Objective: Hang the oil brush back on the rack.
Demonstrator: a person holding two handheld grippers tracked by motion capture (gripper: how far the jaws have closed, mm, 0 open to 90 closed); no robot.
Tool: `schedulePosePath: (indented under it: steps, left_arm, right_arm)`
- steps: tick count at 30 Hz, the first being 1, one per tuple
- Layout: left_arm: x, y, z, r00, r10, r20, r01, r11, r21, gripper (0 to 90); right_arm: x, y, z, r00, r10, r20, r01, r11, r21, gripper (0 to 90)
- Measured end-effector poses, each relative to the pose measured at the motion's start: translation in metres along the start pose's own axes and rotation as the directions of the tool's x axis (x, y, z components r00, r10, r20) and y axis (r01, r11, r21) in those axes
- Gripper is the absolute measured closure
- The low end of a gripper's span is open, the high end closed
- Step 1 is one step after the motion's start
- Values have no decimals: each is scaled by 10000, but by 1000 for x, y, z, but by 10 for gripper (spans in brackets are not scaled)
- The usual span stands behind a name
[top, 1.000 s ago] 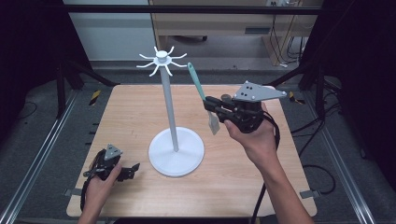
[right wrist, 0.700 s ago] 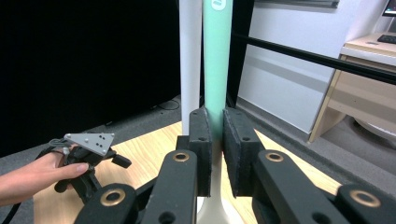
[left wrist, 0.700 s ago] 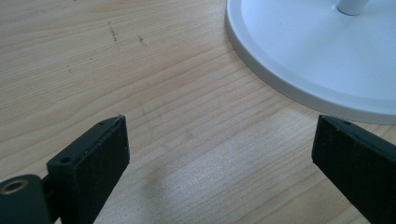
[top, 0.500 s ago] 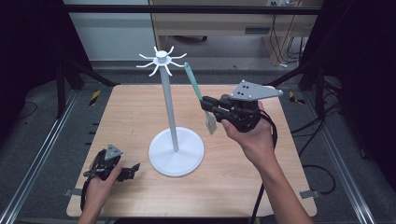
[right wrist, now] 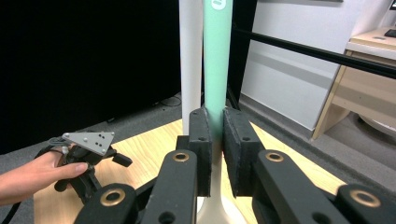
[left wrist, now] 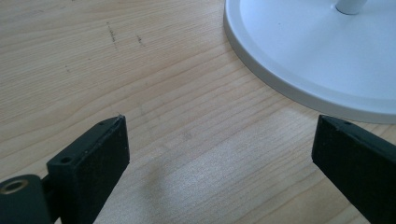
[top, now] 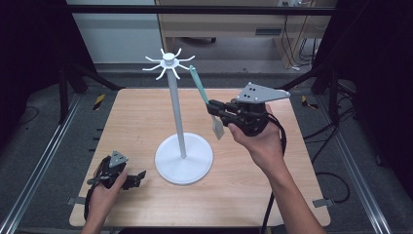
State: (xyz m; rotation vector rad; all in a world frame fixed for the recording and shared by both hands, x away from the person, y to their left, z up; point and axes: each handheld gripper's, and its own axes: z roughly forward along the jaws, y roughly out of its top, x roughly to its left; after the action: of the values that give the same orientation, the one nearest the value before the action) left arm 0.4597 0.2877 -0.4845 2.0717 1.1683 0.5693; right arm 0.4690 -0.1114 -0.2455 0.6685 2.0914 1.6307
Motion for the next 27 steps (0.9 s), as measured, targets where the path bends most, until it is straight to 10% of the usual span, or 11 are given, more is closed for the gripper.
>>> schedulePosePath:
  steps: [27]
  left_arm:
    - [0,0,0,10000,33,27,-33,10000,20,38]
  right_arm:
    - [5,1,10,10000,-55,64,54,9998,172,822]
